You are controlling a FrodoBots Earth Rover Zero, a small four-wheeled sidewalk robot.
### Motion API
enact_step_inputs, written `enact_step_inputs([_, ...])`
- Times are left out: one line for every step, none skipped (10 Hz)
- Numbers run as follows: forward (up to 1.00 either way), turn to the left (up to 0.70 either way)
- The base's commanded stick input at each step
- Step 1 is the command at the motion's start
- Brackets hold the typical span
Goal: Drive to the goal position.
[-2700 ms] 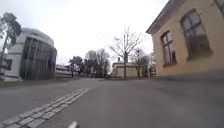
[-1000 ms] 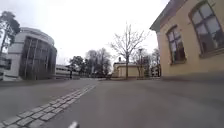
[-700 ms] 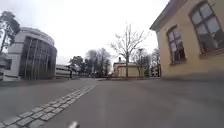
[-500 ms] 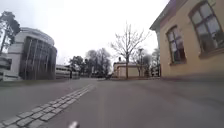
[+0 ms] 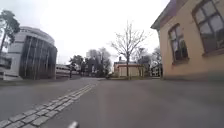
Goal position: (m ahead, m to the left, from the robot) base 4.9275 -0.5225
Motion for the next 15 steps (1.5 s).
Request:
enact_step_inputs([0.70, 0.00])
enact_step_inputs([0.70, 0.00])
enact_step_inputs([0.70, 0.00])
enact_step_inputs([0.70, 0.00])
enact_step_inputs([0.70, 0.00])
enact_step_inputs([0.70, 0.00])
enact_step_inputs([0.70, 0.00])
enact_step_inputs([0.35, 0.00])
enact_step_inputs([0.00, 0.00])
enact_step_inputs([0.00, 0.00])
enact_step_inputs([0.00, 0.00])
enact_step_inputs([0.31, 0.00])
enact_step_inputs([0.70, 0.00])
enact_step_inputs([0.70, 0.00])
enact_step_inputs([0.70, 0.00])
